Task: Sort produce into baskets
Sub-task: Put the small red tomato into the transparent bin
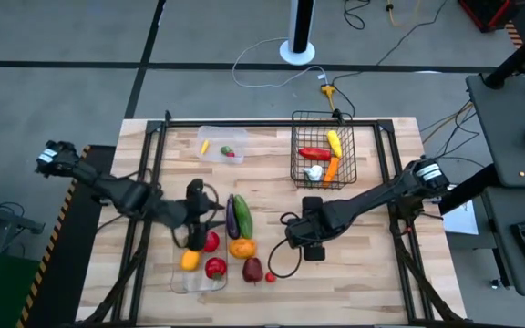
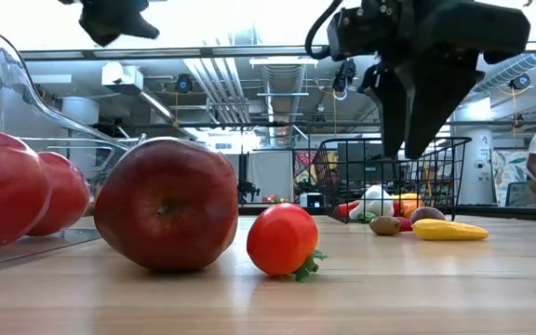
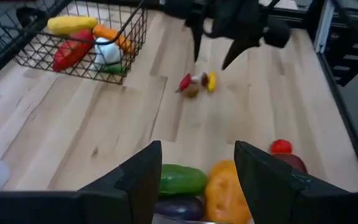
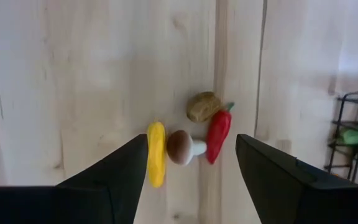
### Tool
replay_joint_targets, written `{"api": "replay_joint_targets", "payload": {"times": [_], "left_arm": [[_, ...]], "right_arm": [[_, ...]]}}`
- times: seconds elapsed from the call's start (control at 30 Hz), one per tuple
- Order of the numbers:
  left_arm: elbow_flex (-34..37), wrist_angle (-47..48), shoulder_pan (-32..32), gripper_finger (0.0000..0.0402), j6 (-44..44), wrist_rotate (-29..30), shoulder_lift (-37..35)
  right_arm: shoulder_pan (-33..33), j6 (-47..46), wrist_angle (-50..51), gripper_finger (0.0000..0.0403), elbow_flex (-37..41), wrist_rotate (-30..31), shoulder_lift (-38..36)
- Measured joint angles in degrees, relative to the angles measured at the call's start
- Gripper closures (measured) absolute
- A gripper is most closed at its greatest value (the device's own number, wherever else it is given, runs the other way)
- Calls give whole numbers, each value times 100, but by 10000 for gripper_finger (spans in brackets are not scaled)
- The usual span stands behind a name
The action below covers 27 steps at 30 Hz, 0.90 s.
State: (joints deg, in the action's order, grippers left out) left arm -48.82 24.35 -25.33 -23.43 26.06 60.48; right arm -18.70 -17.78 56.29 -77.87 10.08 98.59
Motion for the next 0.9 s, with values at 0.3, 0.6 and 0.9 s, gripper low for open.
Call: {"api": "replay_joint_targets", "payload": {"times": [0.3, 0.6, 0.9], "left_arm": [[0, 12, -763, 217, -115, 635, 34], [22, 8, -762, 217, -115, 751, 42], [22, 5, -762, 217, -381, 940, 71]], "right_arm": [[-1, 132, 0, 166, 15, 68, 111], [-102, -154, -230, 173, 5, -544, 55], [-307, 490, -1771, 164, 28, -541, 107]]}}
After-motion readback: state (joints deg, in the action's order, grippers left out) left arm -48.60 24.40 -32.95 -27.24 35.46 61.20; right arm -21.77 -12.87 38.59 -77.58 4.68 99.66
